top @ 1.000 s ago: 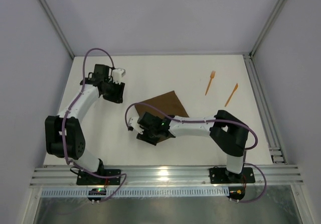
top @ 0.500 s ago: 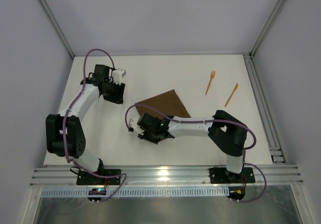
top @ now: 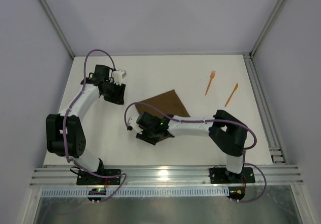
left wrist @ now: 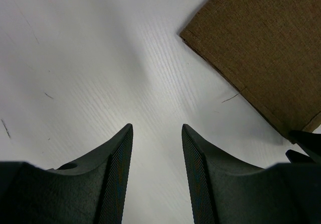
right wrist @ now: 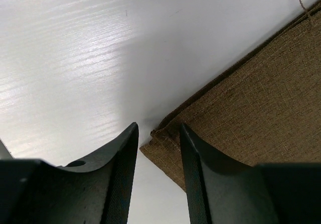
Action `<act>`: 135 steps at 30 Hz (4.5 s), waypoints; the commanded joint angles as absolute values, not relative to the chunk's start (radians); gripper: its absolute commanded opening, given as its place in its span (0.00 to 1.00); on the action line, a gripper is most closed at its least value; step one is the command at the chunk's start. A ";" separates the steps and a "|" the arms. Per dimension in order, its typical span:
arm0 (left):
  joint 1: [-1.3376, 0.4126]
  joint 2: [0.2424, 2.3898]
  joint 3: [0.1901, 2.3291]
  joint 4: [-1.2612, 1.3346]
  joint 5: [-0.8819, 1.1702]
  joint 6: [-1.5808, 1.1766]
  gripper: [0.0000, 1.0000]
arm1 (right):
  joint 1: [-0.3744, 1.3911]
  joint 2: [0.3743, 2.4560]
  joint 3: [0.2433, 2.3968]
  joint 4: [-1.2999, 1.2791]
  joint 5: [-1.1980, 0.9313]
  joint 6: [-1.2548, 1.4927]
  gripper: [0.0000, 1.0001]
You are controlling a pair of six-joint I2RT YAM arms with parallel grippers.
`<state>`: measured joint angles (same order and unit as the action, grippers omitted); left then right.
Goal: Fold the napkin into a case and place the utensils inside
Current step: Pick up the top corner of the square-folded napkin from the center of the board, then fold the top corner of the square-folded napkin at the center of the board.
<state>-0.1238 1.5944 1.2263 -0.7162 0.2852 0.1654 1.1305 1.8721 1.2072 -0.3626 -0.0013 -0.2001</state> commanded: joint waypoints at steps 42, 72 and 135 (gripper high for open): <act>-0.118 1.611 1.249 -0.741 0.328 0.181 0.46 | 0.714 1.804 1.287 -0.302 -0.167 -0.063 0.03; -0.293 1.821 1.425 -0.727 0.259 0.179 0.46 | 0.431 2.103 1.621 -0.342 -0.275 0.017 0.03; -0.402 2.036 1.516 -0.606 -0.011 0.183 0.21 | 0.354 1.487 0.736 -0.152 -0.253 0.342 0.04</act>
<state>-0.4095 2.0800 1.5253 -0.6052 0.0277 0.1532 0.3622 1.5517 0.7235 -0.0853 -0.2405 0.3542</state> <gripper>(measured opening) 0.207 0.033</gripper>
